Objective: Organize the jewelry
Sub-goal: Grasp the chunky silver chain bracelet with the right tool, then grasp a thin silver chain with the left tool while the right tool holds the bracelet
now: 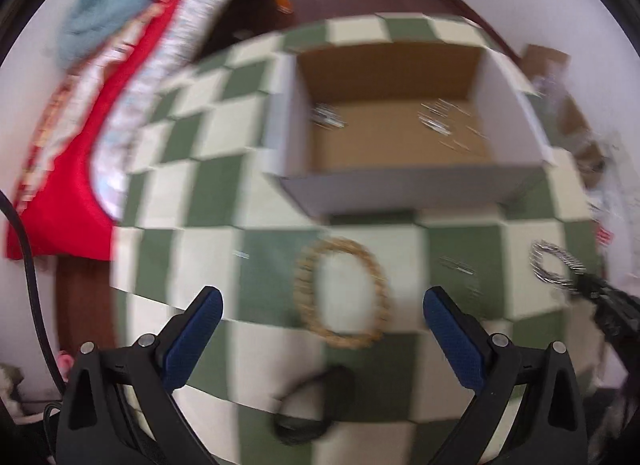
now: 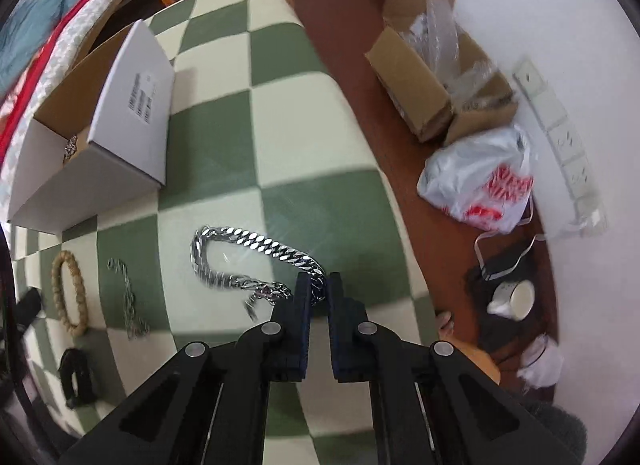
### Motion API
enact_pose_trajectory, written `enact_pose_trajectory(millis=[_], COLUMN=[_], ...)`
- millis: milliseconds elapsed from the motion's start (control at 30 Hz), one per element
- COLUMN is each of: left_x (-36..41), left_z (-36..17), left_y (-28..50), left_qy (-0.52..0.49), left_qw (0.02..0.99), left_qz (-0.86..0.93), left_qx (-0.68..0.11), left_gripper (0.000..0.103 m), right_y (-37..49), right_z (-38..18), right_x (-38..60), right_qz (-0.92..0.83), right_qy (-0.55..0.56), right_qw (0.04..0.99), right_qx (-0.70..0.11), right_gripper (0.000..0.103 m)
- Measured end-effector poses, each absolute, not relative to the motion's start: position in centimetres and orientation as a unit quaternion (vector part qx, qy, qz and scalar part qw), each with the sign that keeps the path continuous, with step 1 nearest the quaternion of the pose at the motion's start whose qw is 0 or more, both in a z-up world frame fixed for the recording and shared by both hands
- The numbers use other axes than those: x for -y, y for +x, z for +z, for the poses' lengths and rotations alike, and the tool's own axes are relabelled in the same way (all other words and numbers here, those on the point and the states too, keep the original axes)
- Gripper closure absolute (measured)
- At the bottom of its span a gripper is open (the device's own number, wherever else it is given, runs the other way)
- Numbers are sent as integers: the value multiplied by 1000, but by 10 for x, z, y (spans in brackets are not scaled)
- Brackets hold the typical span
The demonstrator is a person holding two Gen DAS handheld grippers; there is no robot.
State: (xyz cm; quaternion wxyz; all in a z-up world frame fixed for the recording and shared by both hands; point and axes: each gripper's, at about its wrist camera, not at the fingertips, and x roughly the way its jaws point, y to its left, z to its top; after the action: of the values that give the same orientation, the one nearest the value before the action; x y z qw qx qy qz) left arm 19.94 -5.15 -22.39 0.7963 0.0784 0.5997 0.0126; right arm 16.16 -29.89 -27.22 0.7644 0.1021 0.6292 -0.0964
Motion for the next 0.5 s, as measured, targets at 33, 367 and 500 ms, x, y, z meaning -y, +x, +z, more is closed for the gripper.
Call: enact_pose_trajectory(millis=[33,367,500], left_x=[59,119,123], left_z=[-226,-269,-275], left_y=[197,181,184], left_qy=[75,116,106], left_qw=[792,752,751], left_qz=[-3,-55,-52], left_qx=[-606,-646,-650], left_gripper=[2,13,24], right_y=[157,135,135], right_z=[-272,-272,-272], right_x=[303,319,319], right_qz=[-96,-86,-86], right_qy=[110,151,149], right_qw=[763,757,757], right_qx=[-630,-629,-631], right_gripper=[95,95,95])
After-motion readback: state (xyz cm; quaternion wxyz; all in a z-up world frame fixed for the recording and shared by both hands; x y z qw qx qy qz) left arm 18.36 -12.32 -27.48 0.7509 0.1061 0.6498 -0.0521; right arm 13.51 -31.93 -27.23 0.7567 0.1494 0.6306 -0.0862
